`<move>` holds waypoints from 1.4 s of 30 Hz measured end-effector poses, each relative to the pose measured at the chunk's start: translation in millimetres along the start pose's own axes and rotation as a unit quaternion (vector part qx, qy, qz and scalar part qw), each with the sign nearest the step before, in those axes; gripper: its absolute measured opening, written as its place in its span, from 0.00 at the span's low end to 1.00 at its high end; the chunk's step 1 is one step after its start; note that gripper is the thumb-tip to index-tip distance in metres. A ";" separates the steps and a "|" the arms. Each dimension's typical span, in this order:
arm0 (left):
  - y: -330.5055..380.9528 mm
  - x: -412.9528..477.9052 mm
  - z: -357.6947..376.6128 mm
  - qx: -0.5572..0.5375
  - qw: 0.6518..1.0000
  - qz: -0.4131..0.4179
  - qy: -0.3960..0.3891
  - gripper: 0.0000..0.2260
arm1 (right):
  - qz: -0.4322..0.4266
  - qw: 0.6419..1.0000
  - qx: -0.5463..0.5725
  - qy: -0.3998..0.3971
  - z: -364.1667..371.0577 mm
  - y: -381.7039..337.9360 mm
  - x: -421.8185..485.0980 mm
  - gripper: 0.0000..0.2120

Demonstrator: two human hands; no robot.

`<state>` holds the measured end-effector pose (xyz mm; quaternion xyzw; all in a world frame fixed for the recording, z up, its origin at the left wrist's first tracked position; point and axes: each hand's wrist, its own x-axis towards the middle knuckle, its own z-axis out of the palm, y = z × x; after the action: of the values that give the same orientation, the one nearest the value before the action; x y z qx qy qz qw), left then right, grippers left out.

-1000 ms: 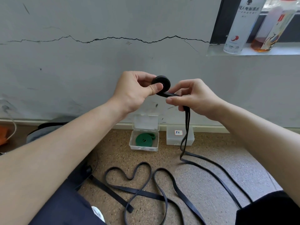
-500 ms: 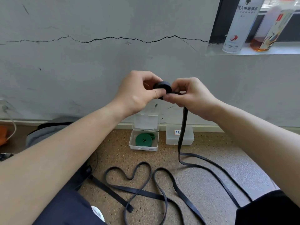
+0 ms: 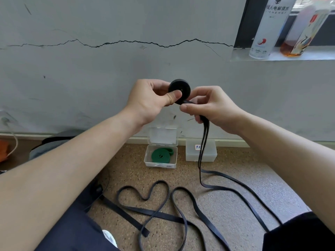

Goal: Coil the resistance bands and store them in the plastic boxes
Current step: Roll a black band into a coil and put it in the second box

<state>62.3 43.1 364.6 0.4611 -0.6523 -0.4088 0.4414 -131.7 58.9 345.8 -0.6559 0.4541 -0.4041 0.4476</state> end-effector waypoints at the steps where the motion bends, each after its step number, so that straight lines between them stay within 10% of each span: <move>1: 0.3 0.6 -1.9 0.020 1.000 0.008 -0.007 0.04 | 0.001 1.000 -0.019 0.001 -3.4 -0.4 0.3 0.12; 16: 26.5 -2.4 -2.1 0.400 0.901 0.132 -0.104 0.07 | 0.000 0.988 -0.151 -0.024 -1.0 -3.4 -2.2 0.08; 19: 23.6 -4.0 -2.8 0.351 0.924 0.123 -0.087 0.06 | -0.009 0.993 -0.120 -0.018 0.6 -3.4 -3.4 0.08; 22: 12.1 -14.1 2.2 0.079 0.995 0.010 -0.056 0.07 | -0.013 1.000 -0.026 0.001 5.0 -2.4 -3.1 0.07; 26: 3.8 -21.8 19.1 -0.208 0.972 -0.105 0.005 0.06 | -0.008 0.997 0.063 0.032 13.8 -3.0 -1.3 0.08; 42: 3.9 -2.2 -5.8 0.056 0.996 0.059 -0.030 0.07 | 0.011 0.999 -0.032 0.006 -20.7 -5.6 -5.1 0.16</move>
<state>67.3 45.4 369.4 0.4334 -0.7133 -0.3584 0.4183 -151.2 60.3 356.2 -0.6623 0.4766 -0.3883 0.4282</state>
